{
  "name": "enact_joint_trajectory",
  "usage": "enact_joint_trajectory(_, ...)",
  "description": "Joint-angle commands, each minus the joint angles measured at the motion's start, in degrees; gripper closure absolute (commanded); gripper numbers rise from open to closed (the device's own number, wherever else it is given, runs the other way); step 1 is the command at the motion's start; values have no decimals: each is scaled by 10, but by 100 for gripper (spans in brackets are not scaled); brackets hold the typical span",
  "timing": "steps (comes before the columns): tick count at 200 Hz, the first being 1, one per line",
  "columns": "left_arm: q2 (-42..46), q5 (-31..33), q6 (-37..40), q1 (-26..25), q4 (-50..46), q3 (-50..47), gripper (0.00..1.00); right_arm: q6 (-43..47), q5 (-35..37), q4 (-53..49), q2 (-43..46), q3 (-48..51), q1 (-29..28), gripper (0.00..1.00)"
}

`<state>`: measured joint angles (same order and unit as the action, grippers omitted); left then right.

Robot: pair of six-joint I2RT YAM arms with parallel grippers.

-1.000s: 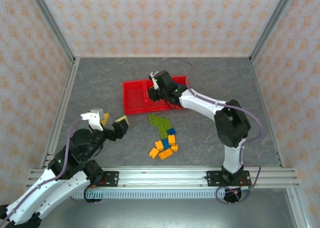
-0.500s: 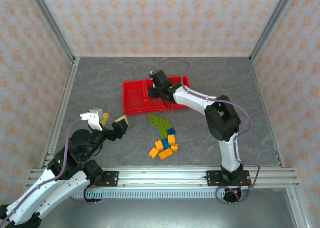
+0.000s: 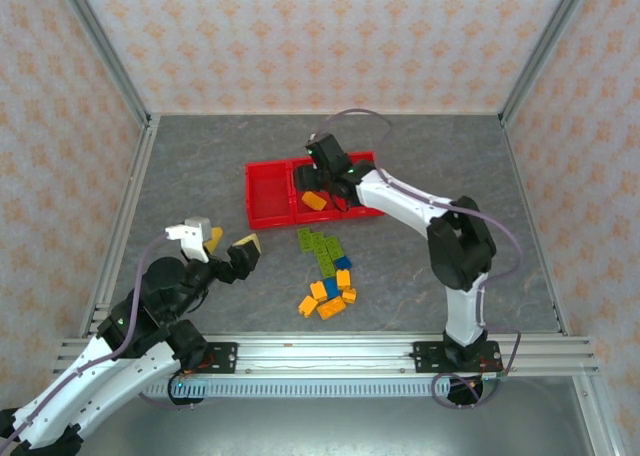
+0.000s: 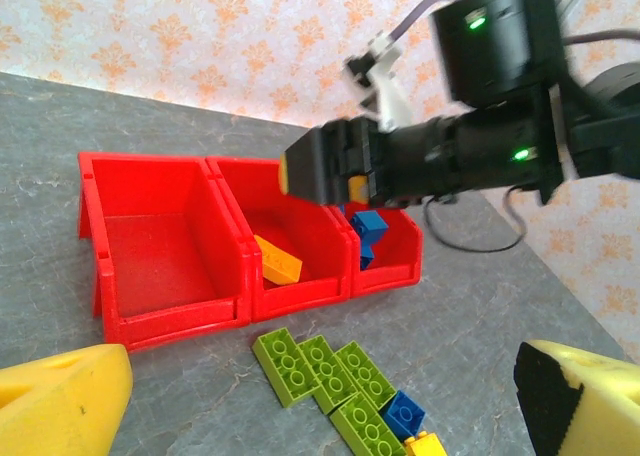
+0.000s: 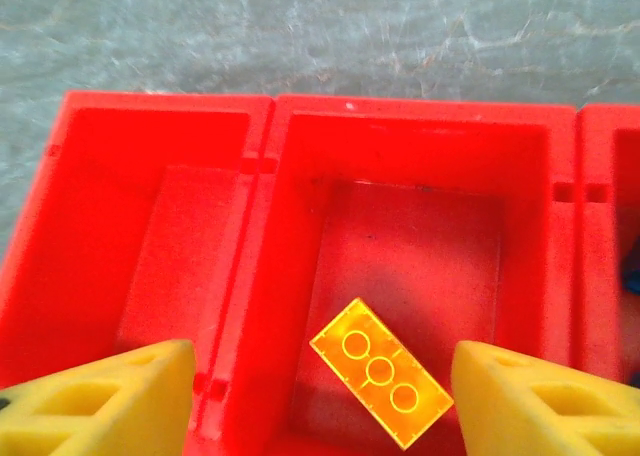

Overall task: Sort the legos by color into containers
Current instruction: Place the lego in the container, then pick up the lego from the bottom-center of the table.

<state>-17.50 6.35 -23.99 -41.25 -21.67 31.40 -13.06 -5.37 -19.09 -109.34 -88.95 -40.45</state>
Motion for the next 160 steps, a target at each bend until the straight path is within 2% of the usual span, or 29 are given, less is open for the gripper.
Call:
enact_joint_trajectory(1, -8, -12, 2, -1, 9, 5, 1, -34, 20, -45, 87, 31, 2, 23)
enact_joint_trajectory(54, -17, -20, 2, -1, 11, 3, 1, -114, 40, -107, 281, 204, 2, 0)
enact_joint_trajectory(77, -22, -20, 2, -1, 13, 2, 1, -156, 8, -127, 348, 275, -1, 0)
enact_joint_trajectory(98, -27, -22, 2, -1, 14, 2, 1, -186, 0, -148, 377, 321, -28, 3)
enact_joint_trajectory(137, -36, -24, 2, -1, 13, 2, 1, -229, 9, -148, 364, 373, -98, 10)
enact_joint_trajectory(160, -31, -25, 0, -1, 12, 2, 1, -244, 0, -124, 343, 396, -111, 20)
